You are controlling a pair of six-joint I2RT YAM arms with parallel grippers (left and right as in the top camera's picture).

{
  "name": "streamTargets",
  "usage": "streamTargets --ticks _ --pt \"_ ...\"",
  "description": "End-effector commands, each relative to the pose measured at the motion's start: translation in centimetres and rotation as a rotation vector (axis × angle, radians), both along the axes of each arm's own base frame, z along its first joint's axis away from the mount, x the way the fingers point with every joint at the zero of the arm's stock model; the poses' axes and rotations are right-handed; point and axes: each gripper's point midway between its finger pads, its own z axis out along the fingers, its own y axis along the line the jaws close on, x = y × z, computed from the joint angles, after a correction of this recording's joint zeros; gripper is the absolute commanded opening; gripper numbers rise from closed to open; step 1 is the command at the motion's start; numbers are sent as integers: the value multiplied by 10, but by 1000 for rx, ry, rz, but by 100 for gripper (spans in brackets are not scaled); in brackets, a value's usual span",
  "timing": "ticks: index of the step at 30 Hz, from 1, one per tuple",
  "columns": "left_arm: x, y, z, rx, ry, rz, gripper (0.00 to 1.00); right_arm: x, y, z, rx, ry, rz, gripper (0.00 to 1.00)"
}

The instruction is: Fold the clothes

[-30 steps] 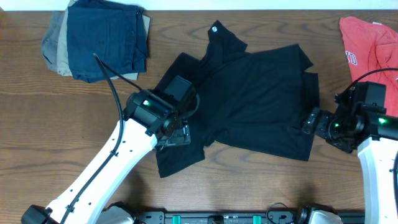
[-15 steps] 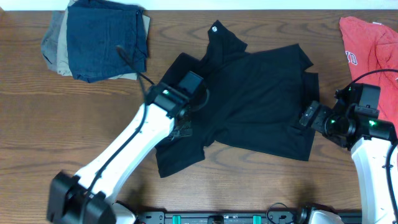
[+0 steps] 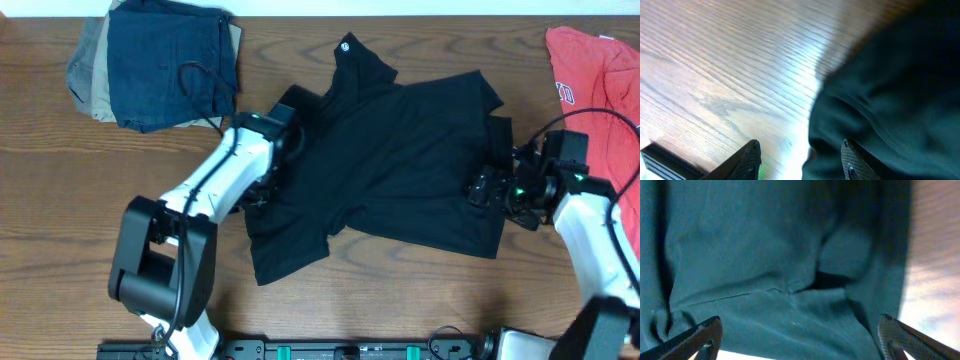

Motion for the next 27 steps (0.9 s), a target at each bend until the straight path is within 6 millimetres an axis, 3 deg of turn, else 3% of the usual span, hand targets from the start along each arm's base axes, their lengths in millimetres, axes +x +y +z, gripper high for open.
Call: streamTargets --ticks 1,5,9,13,16,20,27 --pt "-2 7 -7 -14 17 31 54 1 10 -12 50 8 91 97" --pt "0 9 -19 -24 -9 39 54 5 13 -23 55 32 108 96" --pt "-4 4 -43 -64 -27 43 54 11 17 -28 23 21 142 95" --pt "-16 5 -65 -80 -24 46 54 8 -3 -35 -111 56 125 92" --pt "-21 6 -68 -79 -12 47 55 7 -14 -38 -171 70 118 88" --pt "-18 5 -68 -83 -23 46 55 10 -11 -37 -176 50 153 83" --pt "-18 5 -68 -83 -23 46 55 13 -10 -37 -189 40 162 87"
